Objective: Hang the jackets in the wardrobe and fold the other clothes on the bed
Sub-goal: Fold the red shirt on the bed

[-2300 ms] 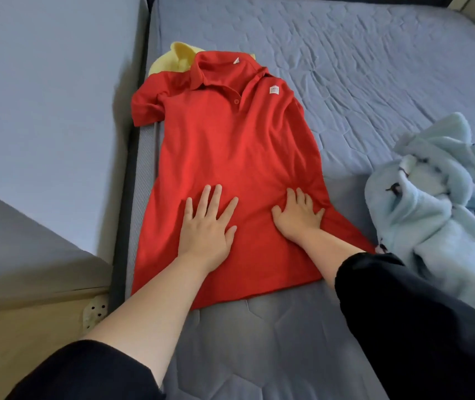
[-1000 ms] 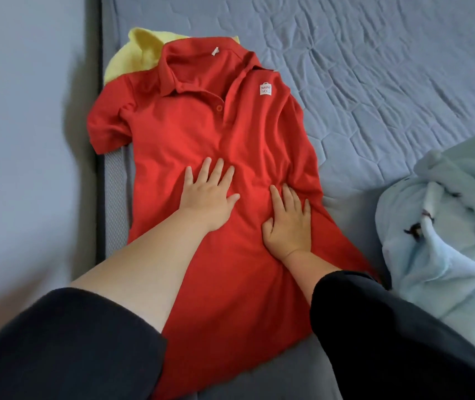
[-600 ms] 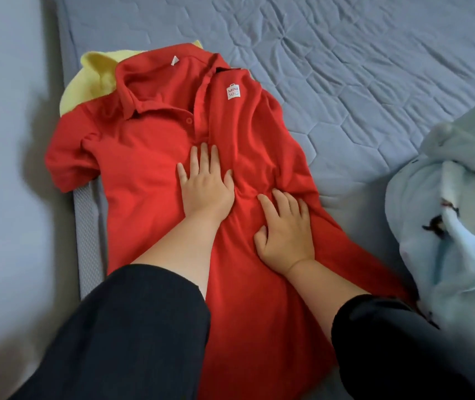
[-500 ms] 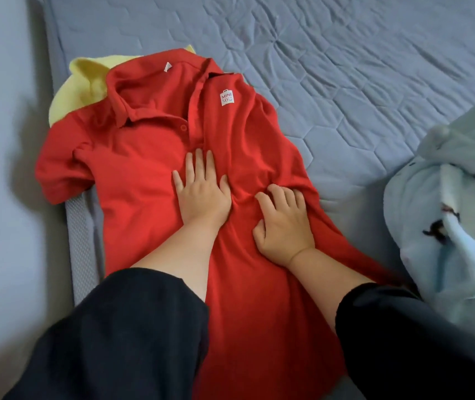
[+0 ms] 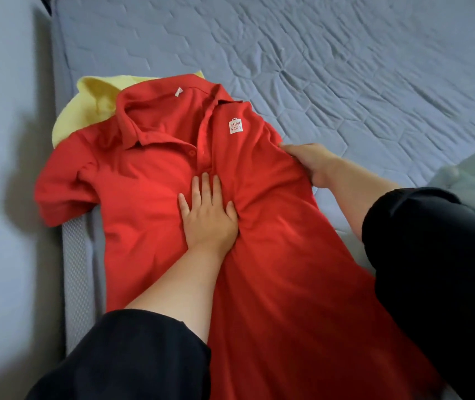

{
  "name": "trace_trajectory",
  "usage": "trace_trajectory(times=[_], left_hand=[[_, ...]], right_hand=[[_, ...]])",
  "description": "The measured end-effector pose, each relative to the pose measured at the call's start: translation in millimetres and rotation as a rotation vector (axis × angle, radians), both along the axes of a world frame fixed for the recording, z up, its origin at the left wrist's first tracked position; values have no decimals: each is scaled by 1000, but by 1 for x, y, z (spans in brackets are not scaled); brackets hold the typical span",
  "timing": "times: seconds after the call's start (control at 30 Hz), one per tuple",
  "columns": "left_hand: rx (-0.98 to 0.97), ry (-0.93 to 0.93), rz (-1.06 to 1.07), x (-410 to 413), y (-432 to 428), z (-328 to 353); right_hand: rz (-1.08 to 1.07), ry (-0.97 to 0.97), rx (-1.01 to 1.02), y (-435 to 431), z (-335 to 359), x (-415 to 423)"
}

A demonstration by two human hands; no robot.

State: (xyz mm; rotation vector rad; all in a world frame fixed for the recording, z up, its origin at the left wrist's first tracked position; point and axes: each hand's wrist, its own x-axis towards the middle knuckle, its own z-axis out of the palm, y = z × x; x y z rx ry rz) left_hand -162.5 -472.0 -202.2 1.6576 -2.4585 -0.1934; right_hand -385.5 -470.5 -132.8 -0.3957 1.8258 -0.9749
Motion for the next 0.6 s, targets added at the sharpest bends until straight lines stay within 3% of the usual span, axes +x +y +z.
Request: trace_trajectory(times=[0.1,0.17,0.23,0.27,0.33,0.4,0.53,0.6], left_hand=[[4,3,0,1,0,1],[9,5,-1,1,0,1],[19,6,-1,1,0,1],[21,5,-2,1,0,0],[26,8,-4,1,0,0],[27,14,-6,2,0,0],[22,14,-5,2,-1,-2],[17,15,-5,1,-2,-3]], right_hand=[[101,-43,42,-5,9,9],[98,265,65,-11,15,3],[-69,732,19,-12,21,-12],[-179,873,-40,-10,25,-18],[-277,961,-91,-5,27,-18],[-302,768,-43,-5,19,-8],[-510,-107,-97,-7,18,-14],[-510,-291,-77,-7,24,-26]])
